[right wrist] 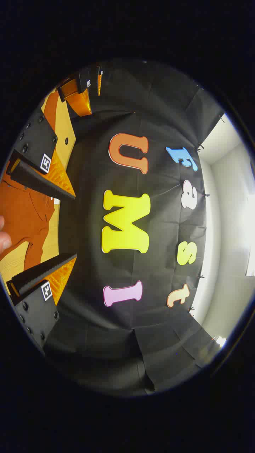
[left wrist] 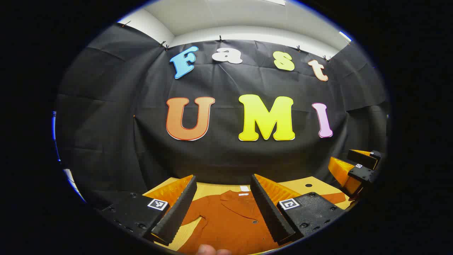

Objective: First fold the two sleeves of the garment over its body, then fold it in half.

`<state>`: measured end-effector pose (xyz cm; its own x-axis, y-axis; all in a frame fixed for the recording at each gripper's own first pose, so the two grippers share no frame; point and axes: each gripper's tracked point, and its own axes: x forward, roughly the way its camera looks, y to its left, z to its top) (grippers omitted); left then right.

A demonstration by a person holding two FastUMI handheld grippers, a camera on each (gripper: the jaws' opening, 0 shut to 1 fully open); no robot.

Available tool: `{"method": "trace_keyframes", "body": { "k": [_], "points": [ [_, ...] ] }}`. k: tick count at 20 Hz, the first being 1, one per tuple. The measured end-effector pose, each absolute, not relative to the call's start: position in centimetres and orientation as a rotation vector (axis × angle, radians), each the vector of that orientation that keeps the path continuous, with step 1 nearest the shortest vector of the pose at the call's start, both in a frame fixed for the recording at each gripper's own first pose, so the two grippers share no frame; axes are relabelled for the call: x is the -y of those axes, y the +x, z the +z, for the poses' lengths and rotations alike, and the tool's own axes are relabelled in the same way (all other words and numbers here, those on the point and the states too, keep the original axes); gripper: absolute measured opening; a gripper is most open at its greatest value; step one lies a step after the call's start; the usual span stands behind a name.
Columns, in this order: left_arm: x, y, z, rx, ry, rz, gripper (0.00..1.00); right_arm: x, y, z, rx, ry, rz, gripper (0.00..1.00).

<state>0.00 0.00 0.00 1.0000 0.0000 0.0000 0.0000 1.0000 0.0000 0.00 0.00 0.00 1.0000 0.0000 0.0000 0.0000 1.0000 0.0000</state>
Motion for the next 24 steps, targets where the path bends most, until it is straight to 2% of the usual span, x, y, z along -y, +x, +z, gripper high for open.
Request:
{"method": "trace_keyframes", "body": {
  "k": [1,24],
  "points": [
    [-0.2,0.0,0.0,0.000,-0.002,0.002,0.98,0.0,0.0,-0.1,-0.003,0.001,-0.001,0.94],
    [0.7,0.0,-1.0,-0.025,0.011,-0.031,0.98,1.1,-0.5,-0.5,-0.023,0.000,-0.042,0.94]
  ]
}}
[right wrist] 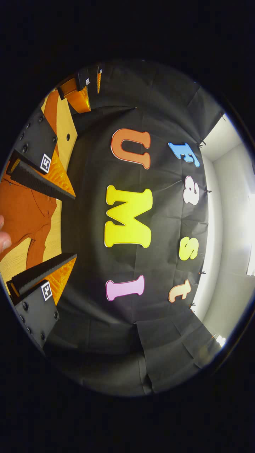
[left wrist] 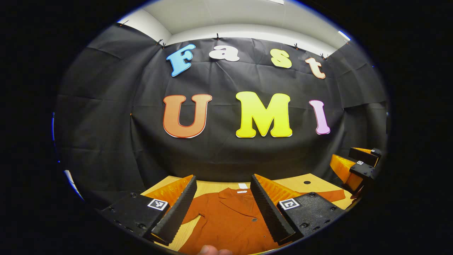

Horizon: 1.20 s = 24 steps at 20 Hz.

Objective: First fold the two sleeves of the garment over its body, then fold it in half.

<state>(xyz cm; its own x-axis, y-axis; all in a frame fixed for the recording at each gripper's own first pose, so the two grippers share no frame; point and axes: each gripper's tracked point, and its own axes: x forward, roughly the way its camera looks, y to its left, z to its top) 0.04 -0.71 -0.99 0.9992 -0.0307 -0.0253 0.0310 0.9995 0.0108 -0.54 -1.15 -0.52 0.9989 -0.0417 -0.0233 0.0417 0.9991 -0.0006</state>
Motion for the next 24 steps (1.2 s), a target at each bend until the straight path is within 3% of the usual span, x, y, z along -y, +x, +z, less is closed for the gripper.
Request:
{"method": "trace_keyframes", "body": {
  "k": [24],
  "points": [
    [2.8,1.6,-2.1,-0.061,0.006,-0.056,0.98,4.3,1.3,-2.2,-0.069,0.007,-0.074,0.94]
  ]
}}
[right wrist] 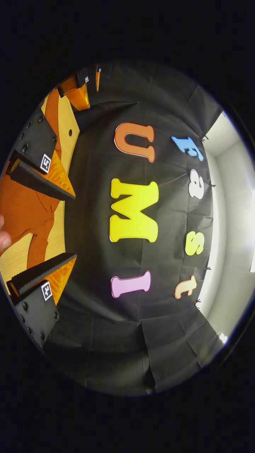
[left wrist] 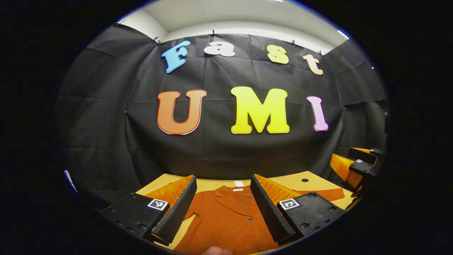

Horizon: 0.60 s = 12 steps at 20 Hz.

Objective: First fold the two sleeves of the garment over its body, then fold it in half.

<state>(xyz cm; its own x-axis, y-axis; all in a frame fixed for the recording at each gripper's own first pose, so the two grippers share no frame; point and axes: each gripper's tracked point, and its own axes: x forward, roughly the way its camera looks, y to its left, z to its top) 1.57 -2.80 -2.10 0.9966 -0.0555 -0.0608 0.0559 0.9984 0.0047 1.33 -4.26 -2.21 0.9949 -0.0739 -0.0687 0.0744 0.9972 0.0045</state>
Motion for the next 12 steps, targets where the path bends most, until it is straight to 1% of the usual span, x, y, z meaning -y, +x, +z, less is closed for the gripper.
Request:
{"method": "trace_keyframes", "body": {
  "k": [5,7,8,12],
  "points": [
    [4.5,2.0,-3.9,-0.117,-0.008,-0.058,0.98,10.5,2.8,-3.8,-0.129,-0.011,-0.143,0.93],
    [5.4,2.5,-4.2,-0.136,-0.008,-0.058,0.98,13.8,3.5,-5.1,-0.170,-0.008,-0.171,0.94],
    [5.9,2.7,-4.2,-0.146,-0.006,-0.059,0.98,15.5,3.9,-6.0,-0.192,-0.009,-0.184,0.93],
    [8.2,3.3,-4.5,-0.183,-0.011,-0.067,0.98,22.4,5.6,-11.6,-0.318,-0.016,-0.224,0.94]
  ]
}}
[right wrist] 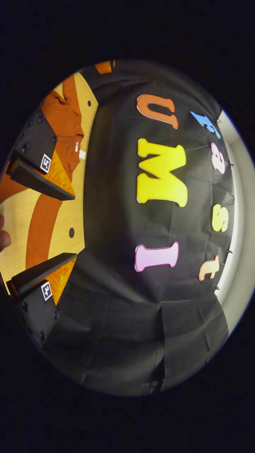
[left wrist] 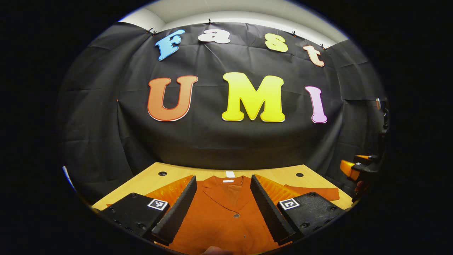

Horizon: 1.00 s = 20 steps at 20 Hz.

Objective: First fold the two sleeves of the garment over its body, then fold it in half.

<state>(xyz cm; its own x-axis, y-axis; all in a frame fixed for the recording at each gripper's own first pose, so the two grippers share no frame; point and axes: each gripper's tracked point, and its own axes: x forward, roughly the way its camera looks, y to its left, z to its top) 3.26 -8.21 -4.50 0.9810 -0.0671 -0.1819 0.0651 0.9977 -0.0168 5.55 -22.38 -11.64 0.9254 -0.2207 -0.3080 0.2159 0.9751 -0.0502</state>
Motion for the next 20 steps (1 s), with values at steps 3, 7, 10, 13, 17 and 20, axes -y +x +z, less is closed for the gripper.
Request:
{"method": "trace_keyframes", "body": {
  "k": [3,7,10,13,17,20],
  "points": [
    [9.7,3.1,-5.5,-0.218,-0.002,-0.043,0.98,27.1,6.4,-16.7,-0.409,0.011,-0.258,0.94],
    [11.9,2.7,-6.2,-0.255,-0.003,-0.005,0.98,32.2,6.9,-23.3,-0.523,0.078,-0.307,0.94],
    [13.7,2.6,-6.2,-0.287,-0.008,-0.017,0.98,35.3,6.4,-27.7,-0.612,0.109,-0.365,0.94],
    [13.6,3.0,-6.2,-0.302,0.030,-0.024,0.98,36.7,5.7,-31.6,-0.696,0.119,-0.397,0.95],
    [12.0,3.2,-6.2,-0.307,0.035,0.010,0.98,37.0,5.5,-34.7,-0.772,0.120,-0.417,0.95],
    [10.9,3.3,-6.3,-0.316,0.035,0.031,0.98,37.4,4.7,-36.5,-0.818,0.151,-0.444,0.95]
  ]
}}
